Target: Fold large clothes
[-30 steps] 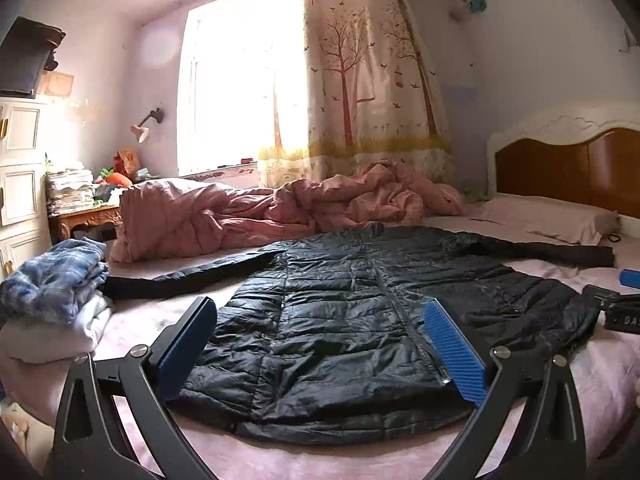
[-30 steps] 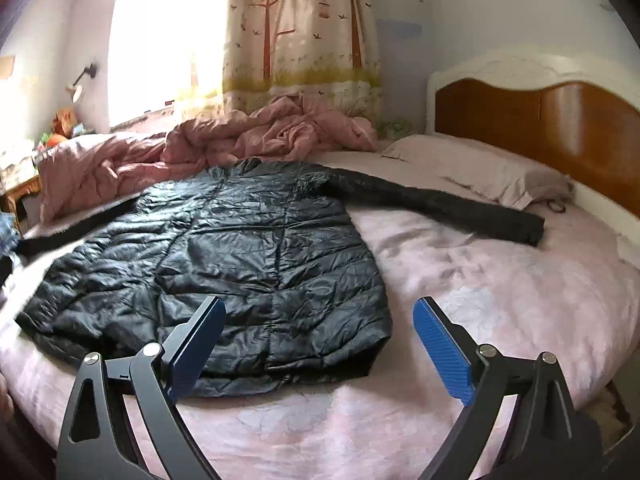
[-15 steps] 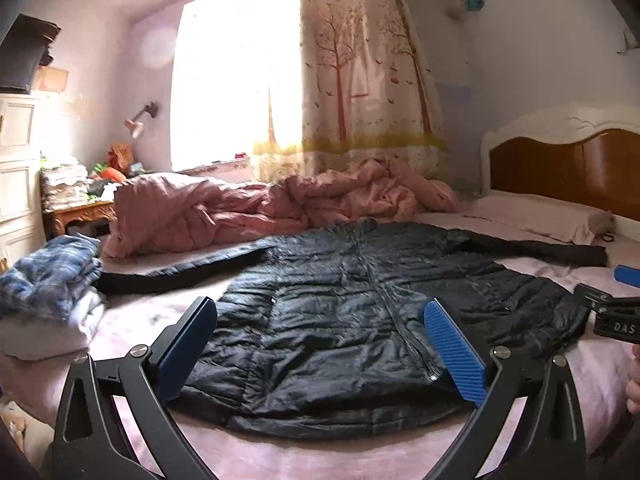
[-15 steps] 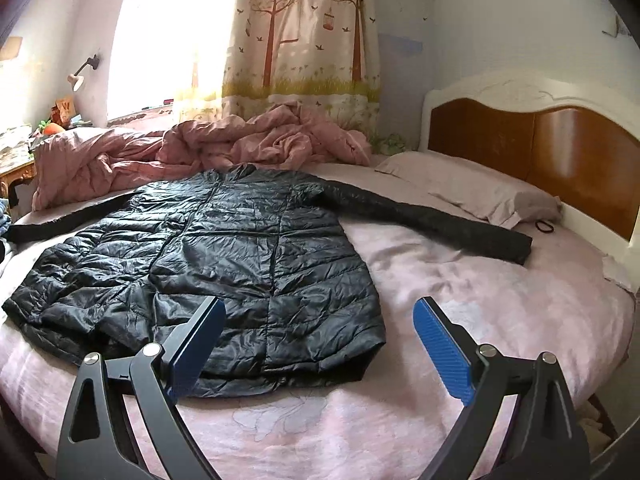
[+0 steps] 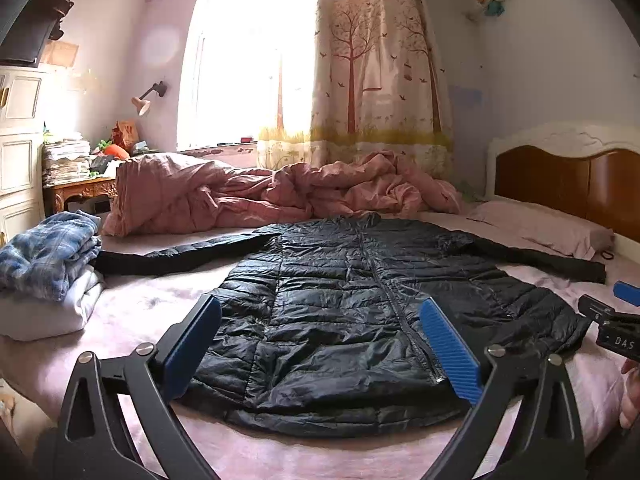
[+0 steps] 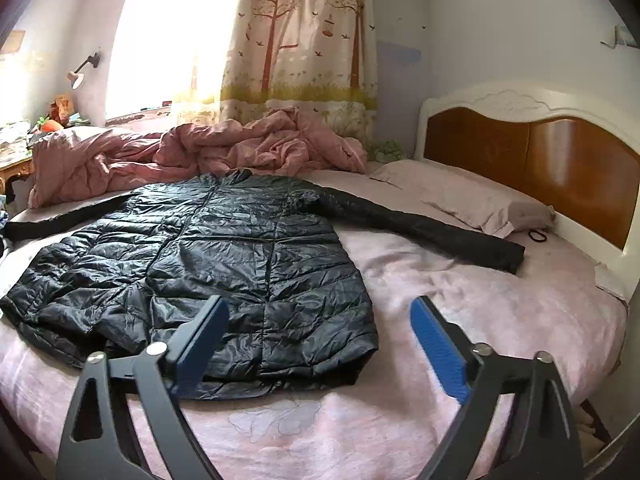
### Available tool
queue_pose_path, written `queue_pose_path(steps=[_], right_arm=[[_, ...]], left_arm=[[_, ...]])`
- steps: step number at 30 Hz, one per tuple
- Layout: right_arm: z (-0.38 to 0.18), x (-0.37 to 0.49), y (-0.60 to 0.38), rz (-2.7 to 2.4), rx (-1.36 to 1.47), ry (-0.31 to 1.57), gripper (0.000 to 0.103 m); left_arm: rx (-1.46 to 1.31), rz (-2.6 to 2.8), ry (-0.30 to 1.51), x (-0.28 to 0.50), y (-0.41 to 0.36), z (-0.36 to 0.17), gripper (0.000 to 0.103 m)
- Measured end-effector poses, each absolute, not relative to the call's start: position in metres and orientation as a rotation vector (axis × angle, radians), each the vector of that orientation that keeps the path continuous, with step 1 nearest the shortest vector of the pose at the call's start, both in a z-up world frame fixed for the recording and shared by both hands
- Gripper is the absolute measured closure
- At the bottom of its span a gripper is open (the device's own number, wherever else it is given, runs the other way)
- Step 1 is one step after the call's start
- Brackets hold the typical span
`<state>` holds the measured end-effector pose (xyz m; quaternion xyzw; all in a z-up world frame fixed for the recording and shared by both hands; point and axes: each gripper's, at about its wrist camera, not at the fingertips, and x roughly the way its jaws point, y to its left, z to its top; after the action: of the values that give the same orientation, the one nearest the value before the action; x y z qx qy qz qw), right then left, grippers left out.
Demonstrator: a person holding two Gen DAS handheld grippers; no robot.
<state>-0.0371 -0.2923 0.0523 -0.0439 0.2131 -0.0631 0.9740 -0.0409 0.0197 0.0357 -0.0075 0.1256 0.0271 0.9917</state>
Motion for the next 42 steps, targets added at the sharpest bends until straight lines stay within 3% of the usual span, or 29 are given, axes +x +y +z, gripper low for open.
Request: queue_pose_path(steps=[25, 35, 42], right_arm=[[0.043, -0.028, -0.289, -0.025, -0.045, 0.533, 0.019], [0.014, -0.035, -0.233, 0.246, -0.307, 0.648, 0.02], [-0.015, -0.016, -0.222, 0.126, -0.388, 0.753, 0.02]], left_arm=[[0.062, 0.055, 0.32, -0.034, 0.012, 0.026, 0.002], [0.307, -0.097, 0.525, -0.02, -0.03, -0.007, 0.005], [0.485, -0.157, 0.647, -0.016, -0.054, -0.041, 0.005]])
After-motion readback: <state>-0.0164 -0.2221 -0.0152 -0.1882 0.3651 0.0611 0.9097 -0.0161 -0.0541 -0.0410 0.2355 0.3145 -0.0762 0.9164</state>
